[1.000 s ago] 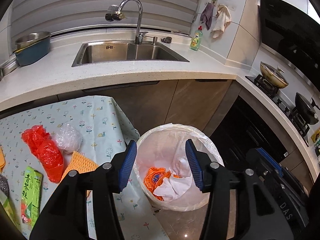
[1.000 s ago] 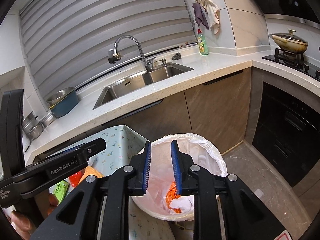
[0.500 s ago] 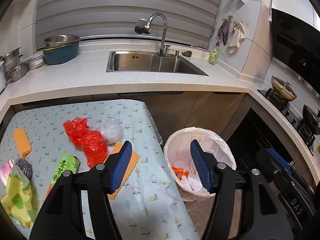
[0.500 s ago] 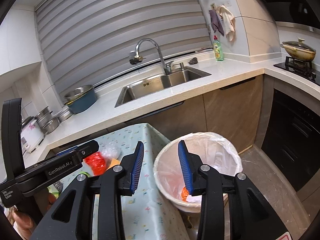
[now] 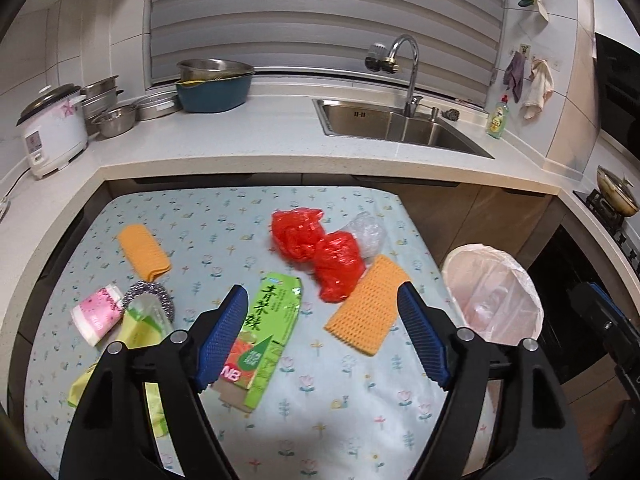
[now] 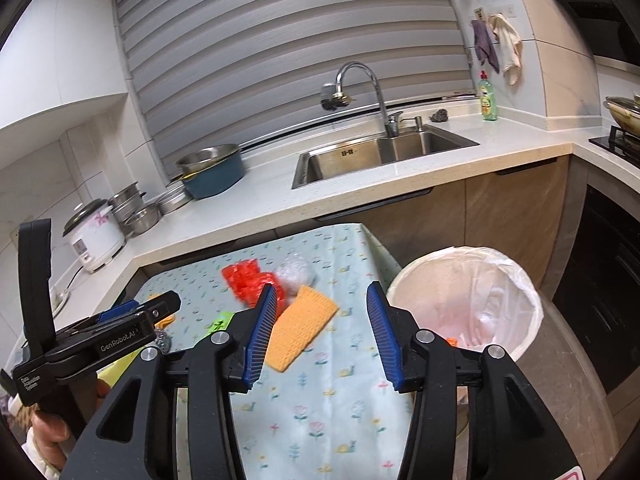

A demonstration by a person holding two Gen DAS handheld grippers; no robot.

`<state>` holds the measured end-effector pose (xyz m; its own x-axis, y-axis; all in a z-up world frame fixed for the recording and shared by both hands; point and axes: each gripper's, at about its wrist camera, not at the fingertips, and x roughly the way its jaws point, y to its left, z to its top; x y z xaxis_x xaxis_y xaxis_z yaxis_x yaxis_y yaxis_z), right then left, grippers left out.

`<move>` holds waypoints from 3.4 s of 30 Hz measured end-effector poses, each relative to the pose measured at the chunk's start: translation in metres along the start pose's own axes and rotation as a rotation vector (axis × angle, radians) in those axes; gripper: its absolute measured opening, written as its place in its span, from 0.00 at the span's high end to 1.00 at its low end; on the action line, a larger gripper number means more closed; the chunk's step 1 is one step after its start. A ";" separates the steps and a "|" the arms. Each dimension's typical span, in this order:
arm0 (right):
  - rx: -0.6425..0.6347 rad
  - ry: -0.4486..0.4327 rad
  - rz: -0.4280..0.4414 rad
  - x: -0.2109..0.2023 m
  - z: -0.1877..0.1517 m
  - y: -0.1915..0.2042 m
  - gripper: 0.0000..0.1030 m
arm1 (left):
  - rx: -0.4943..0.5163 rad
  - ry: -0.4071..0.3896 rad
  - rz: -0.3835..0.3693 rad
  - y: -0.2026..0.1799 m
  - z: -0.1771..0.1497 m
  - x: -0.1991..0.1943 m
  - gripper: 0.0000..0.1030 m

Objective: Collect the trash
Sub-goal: 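Grasp the yellow-green snack bag with the left gripper and lift it, then grasp the red plastic bags with the right gripper while the left holds the snack bag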

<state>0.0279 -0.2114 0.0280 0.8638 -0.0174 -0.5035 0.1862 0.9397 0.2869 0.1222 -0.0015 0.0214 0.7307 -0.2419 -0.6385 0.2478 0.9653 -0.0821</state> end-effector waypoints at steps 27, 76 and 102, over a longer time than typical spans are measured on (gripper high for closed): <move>-0.100 0.133 0.123 0.055 -0.055 0.143 0.54 | -0.026 0.161 0.197 0.188 -0.079 0.001 0.17; -0.107 0.250 -0.026 0.221 -0.019 0.104 0.54 | -0.065 0.044 -0.004 0.126 0.040 0.086 0.95; -0.094 0.200 0.077 0.214 -0.007 0.108 0.87 | -0.054 0.030 0.020 0.104 0.048 0.089 0.95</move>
<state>0.2295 -0.1112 -0.0545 0.7621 0.1145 -0.6373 0.0711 0.9635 0.2582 0.2432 0.0727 -0.0070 0.7158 -0.2198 -0.6628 0.1974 0.9742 -0.1098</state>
